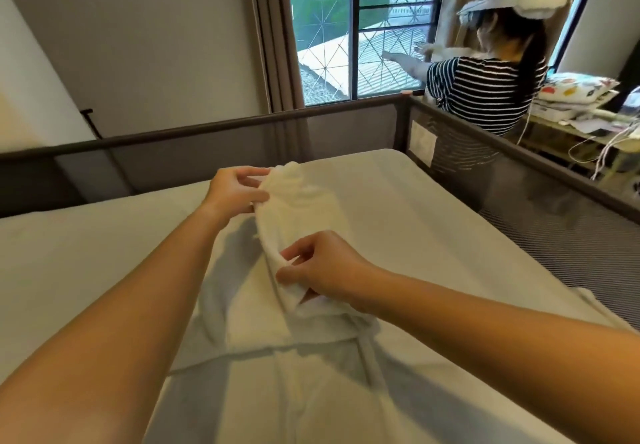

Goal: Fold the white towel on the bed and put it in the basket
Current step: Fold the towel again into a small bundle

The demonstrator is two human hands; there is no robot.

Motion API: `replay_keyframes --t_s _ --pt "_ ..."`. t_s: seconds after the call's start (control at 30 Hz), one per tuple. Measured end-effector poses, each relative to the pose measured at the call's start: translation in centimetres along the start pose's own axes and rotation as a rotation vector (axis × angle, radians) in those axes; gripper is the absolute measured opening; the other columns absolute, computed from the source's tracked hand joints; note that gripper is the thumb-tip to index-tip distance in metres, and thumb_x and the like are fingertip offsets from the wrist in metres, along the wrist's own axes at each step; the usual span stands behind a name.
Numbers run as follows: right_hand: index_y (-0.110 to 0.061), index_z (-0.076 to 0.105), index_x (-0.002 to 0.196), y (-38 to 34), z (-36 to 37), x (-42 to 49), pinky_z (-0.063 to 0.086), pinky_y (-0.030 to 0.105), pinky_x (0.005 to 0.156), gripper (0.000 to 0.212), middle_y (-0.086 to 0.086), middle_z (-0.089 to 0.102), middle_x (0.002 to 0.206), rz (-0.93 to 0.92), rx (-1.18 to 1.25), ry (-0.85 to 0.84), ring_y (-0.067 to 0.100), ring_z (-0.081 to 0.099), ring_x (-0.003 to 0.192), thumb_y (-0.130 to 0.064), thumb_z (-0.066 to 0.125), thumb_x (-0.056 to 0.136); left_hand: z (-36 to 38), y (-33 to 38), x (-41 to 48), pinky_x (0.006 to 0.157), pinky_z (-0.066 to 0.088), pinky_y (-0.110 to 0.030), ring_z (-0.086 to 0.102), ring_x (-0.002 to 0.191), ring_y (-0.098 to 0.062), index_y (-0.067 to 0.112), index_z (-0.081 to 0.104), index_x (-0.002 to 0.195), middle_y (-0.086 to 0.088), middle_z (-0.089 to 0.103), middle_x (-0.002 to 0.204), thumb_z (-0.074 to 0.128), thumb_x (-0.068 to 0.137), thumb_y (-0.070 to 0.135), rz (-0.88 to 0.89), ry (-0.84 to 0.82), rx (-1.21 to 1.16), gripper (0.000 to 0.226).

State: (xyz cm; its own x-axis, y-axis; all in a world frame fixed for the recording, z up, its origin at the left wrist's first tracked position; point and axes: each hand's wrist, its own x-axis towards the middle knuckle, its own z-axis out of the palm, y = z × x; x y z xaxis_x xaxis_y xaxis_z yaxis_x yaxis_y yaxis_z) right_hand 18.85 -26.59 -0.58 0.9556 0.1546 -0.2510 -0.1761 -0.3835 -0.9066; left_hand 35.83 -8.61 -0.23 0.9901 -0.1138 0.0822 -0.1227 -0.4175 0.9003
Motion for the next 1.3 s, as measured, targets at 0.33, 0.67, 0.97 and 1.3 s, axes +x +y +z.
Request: replay_keyframes --t_s 0.33,0.67,0.97,1.3 --pt "-0.008 0.070 0.133 -2.3 11.3 4.9 0.067 0.030 0.069 0.044 0.009 0.074 0.115 -0.050 -0.082 -0.072 0.026 0.080 0.083 -0.019 0.080 0.092 -8.7 -7.6 -0.2 0.077 0.066 -0.035 0.074 0.101 -0.016 0.030 0.078 0.118 0.002 0.077 0.112 0.085 0.083 0.007 -0.036 0.099 0.009 0.042" --pt "-0.009 0.065 0.140 -4.0 18.4 7.1 0.067 0.032 0.072 0.051 0.010 0.071 0.120 -0.131 -0.192 -0.144 0.022 0.077 0.078 -0.021 0.079 0.093 -14.8 -12.9 -1.5 0.065 0.062 -0.022 0.074 0.096 -0.015 0.020 0.078 0.121 0.000 0.077 0.108 0.083 0.082 0.000 -0.092 0.209 -0.035 0.045" --pt "-0.006 0.073 0.131 -2.1 21.0 6.9 0.056 0.038 0.101 0.042 0.008 0.075 0.121 -0.161 -0.468 -0.276 0.025 0.069 0.110 -0.025 0.077 0.093 -14.4 -18.3 -3.4 0.090 0.064 -0.046 0.074 0.099 -0.027 0.013 0.077 0.123 -0.007 0.076 0.104 0.083 0.084 0.000 -0.226 0.255 0.083 0.041" --pt "-0.013 0.064 0.144 -2.4 20.0 6.0 0.054 0.033 0.104 0.055 0.006 0.073 0.126 -0.212 -0.447 -0.313 0.021 0.069 0.112 -0.027 0.079 0.093 -12.6 -18.0 -4.3 0.097 0.053 -0.032 0.066 0.097 -0.021 0.013 0.075 0.125 -0.008 0.075 0.108 0.077 0.093 0.011 -0.207 0.316 0.267 0.032"
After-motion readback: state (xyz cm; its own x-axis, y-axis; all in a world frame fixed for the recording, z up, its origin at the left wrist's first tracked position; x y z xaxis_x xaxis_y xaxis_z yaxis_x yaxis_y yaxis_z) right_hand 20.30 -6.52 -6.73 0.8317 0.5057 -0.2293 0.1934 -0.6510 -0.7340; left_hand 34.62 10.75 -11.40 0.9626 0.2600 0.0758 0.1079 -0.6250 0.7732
